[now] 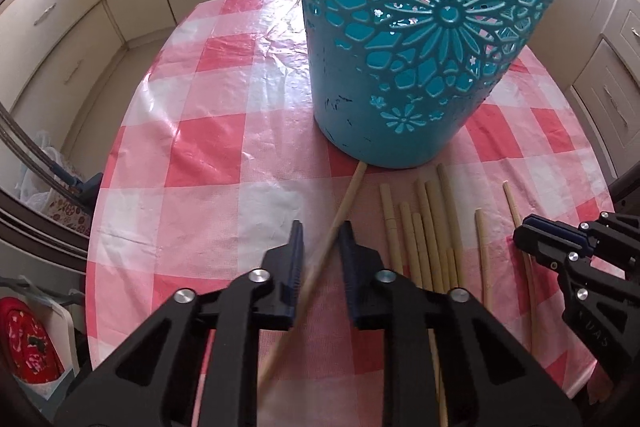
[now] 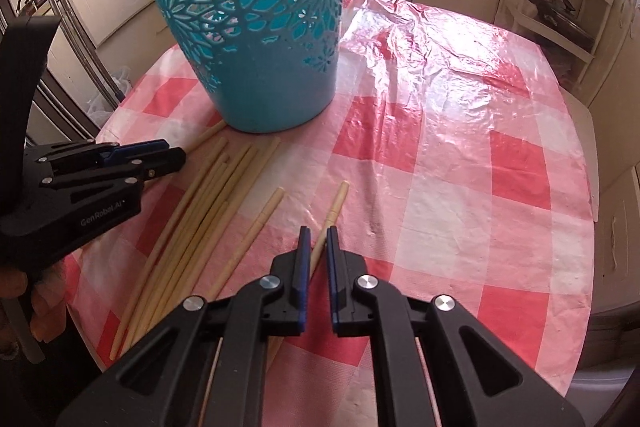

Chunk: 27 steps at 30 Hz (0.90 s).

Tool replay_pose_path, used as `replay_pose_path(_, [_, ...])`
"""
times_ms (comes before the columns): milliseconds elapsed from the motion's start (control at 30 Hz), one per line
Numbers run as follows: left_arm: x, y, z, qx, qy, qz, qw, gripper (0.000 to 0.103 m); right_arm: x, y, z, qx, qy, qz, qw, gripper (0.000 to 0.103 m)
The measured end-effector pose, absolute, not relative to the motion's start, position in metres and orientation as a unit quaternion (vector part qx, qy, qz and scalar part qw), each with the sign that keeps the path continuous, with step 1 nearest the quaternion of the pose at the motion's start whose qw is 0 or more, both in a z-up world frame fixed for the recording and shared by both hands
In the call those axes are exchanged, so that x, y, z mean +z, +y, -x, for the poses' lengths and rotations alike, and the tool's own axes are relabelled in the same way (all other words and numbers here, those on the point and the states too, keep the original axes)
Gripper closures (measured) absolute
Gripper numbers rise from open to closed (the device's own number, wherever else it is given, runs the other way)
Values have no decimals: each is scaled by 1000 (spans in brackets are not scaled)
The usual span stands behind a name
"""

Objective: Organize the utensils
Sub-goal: 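Close the left gripper on one wooden chopstick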

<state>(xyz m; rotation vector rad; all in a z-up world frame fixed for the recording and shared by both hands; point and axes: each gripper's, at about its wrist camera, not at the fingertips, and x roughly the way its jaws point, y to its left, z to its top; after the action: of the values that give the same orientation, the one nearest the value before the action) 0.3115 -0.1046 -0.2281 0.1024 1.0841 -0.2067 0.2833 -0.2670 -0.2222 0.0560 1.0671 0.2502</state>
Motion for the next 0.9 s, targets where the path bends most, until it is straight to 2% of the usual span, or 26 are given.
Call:
replay_pose_path(167, [-226,-97,-293,-115,529,-27,841,98,-224,-272,-280,120,501,-45,856,95])
replay_pose_path(400, [-225,-99,-290,-110,547,-59,827,96,-226,-275,-279,124,496,-56,858,95])
replay_pose_path(467, [-228,-99,-301,-100,546,-74,829,88,-226,-274,-278,124,495,-54,859,94])
replay_pose_path(533, [-228,-103,-309,-86,544,-83,830,64,-226,-275,-276,125,492,-54,860,94])
replay_pose_path(633, [-229,-109,-318,-76,538,-92,835,61,-227,-278,-273,127,484,-61,864,94])
replay_pose_path(667, [-228,-110,-320,-77,537,-93,835,62,-228,-278,-273,129,479,-64,866,94])
replay_pose_path(700, [-228,-110,-322,-83,535,-91,836,73,-229,-279,-272,131,474,-67,868,94])
replay_pose_path(733, [-228,-111,-322,-91,535,-87,835,91,-230,-280,-271,132,470,-71,870,94])
replay_pose_path(767, [-227,-113,-322,-95,535,-87,835,98,-230,-281,-271,132,466,-74,872,94])
replay_pose_path(900, [-221,-109,-311,-105,532,-79,837,98,-231,-279,-268,129,457,-66,878,94])
